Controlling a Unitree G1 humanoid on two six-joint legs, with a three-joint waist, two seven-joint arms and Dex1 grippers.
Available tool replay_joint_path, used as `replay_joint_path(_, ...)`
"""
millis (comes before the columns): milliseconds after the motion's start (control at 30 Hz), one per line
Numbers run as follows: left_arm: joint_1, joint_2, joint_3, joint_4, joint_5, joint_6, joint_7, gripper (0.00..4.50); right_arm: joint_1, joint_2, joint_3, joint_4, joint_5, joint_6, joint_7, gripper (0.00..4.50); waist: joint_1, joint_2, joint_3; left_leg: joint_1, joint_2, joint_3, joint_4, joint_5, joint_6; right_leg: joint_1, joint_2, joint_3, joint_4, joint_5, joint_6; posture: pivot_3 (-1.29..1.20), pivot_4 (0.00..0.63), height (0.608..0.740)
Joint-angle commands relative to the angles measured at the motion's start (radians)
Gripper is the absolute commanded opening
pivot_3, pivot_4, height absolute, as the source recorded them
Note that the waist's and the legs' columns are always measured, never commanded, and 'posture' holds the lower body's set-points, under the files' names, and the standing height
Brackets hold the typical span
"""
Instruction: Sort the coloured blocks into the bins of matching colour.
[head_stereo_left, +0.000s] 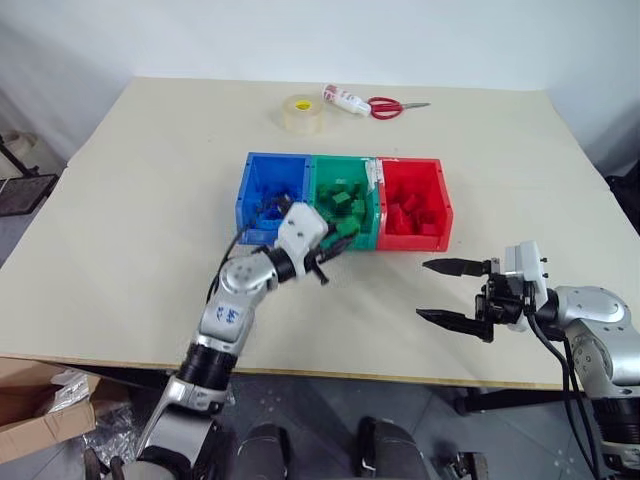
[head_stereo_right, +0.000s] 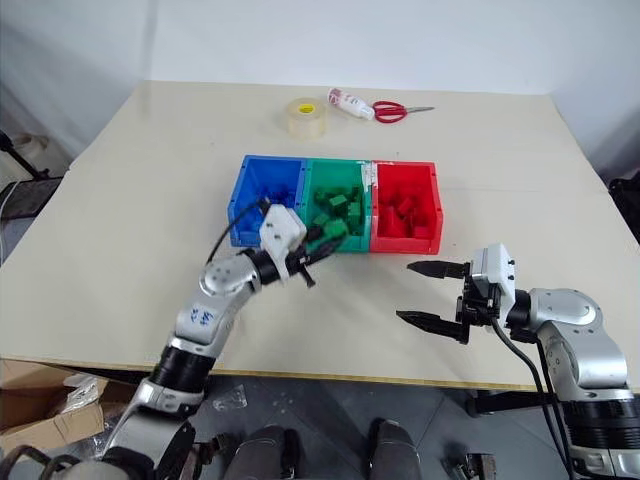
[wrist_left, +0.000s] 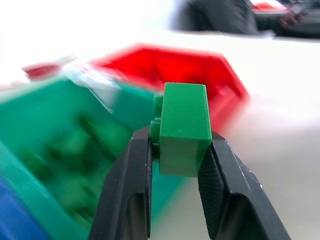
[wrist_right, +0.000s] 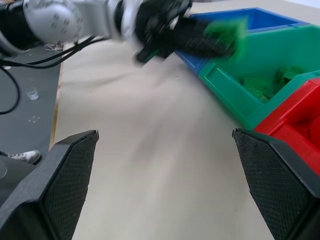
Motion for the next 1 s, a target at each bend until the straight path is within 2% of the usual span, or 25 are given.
replay_joint_path(33, -0.073, 0.002, 0.036, 0.047, 0.006, 0.005, 0.040, 2.18, -0.005, -0.004, -0.044, -0.033, 0.027, -0.011, -0.006, 4.50, 0.000, 0.000, 0.000, 0.000, 0.000, 0.000, 0.000, 0.000, 0.000, 0.000, 0.000, 0.000, 0.000, 0.000, 0.000, 0.00, 0.150, 0.740)
replay_joint_path(267, -0.126, 0.027, 0.033, 0.120, -0.015, -0.051, -0.040, 4.42, -0.023, 0.004, -0.034, -0.028, 0.021, -0.008, -0.012, 4.50, -0.001, 0.000, 0.000, 0.000, 0.000, 0.000, 0.000, 0.000, 0.000, 0.000, 0.000, 0.000, 0.000, 0.000, 0.000, 0.00, 0.150, 0.740)
replay_joint_path(500, -0.020, 0.163, 0.072, -0.068, -0.153, 0.012, -0.265, 4.47, -0.061, -0.003, -0.018, 0.002, 0.016, -0.001, 0.011, 4.50, -0.007, 0.000, 0.000, 0.000, 0.000, 0.000, -0.001, 0.000, 0.000, -0.001, 0.000, 0.000, 0.000, 0.000, 0.000, 0.00, 0.150, 0.740)
replay_joint_path(700, 0.213, 0.403, 0.188, -0.263, -0.329, 0.169, -0.447, 4.47, -0.125, -0.012, 0.005, 0.068, 0.002, 0.003, 0.060, 4.50, -0.025, 0.000, 0.000, 0.000, 0.000, 0.000, -0.001, 0.000, 0.000, -0.001, 0.000, 0.000, 0.001, 0.000, 0.000, 0.00, 0.150, 0.740)
replay_joint_path(733, 0.272, 0.451, 0.221, -0.287, -0.384, 0.184, -0.518, 4.47, -0.138, -0.017, 0.010, 0.083, -0.004, 0.002, 0.072, 4.50, -0.026, 0.000, 0.000, 0.000, 0.000, 0.000, -0.001, 0.000, 0.000, -0.001, 0.000, 0.000, 0.001, 0.000, 0.000, 0.00, 0.150, 0.740)
replay_joint_path(867, 0.403, 0.576, 0.310, -0.247, -0.404, 0.118, -0.640, 4.47, -0.192, -0.044, 0.017, 0.166, -0.030, -0.015, 0.118, 4.50, -0.024, 0.001, 0.001, 0.000, 0.000, 0.001, -0.001, 0.000, 0.000, -0.002, 0.000, 0.001, 0.001, 0.000, 0.000, 0.00, 0.150, 0.740)
replay_joint_path(1000, 0.393, 0.603, 0.363, -0.158, -0.376, 0.025, -0.638, 4.47, -0.247, -0.075, 0.020, 0.275, -0.073, -0.051, 0.166, 4.50, -0.015, 0.001, 0.001, 0.000, 0.000, 0.000, -0.001, 0.000, 0.000, -0.001, 0.000, 0.001, 0.000, 0.000, 0.000, 0.00, 0.150, 0.740)
